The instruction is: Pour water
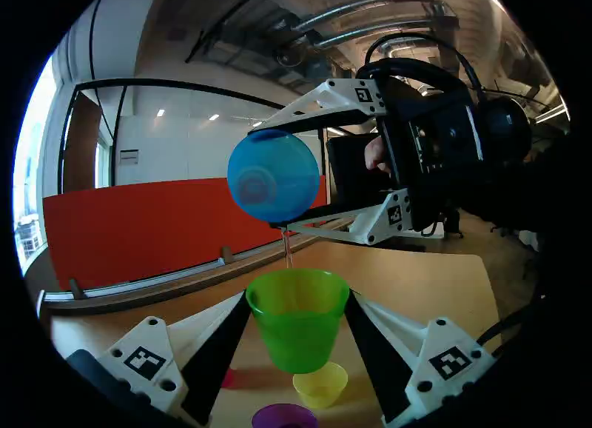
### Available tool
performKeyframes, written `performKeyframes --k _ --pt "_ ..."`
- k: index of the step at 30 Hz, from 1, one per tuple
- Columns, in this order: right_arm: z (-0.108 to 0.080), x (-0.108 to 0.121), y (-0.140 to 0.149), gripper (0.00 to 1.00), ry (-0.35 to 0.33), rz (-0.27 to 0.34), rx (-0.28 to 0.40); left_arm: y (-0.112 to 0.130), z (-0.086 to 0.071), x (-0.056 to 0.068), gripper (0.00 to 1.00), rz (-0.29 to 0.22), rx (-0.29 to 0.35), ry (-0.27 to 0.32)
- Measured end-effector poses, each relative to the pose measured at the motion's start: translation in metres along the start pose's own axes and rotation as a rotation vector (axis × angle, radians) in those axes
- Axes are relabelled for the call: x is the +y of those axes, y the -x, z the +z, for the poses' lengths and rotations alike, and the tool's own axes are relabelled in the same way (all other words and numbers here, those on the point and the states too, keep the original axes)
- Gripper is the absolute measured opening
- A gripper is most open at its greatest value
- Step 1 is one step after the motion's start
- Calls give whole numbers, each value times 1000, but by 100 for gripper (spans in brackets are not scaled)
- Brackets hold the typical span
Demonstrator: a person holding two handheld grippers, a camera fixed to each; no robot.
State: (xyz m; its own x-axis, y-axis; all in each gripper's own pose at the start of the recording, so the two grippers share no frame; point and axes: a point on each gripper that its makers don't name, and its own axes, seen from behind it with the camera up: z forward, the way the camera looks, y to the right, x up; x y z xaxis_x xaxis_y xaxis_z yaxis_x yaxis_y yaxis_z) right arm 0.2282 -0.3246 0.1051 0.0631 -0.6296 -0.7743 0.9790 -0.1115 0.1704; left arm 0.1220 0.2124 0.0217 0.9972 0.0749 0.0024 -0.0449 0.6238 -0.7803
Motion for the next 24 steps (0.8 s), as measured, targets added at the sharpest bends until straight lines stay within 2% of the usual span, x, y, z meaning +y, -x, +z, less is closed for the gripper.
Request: performKeyframes --k 24 --pt "0 1 -4 91 8 -33 3 -2 0 0 88 3 -1 -1"
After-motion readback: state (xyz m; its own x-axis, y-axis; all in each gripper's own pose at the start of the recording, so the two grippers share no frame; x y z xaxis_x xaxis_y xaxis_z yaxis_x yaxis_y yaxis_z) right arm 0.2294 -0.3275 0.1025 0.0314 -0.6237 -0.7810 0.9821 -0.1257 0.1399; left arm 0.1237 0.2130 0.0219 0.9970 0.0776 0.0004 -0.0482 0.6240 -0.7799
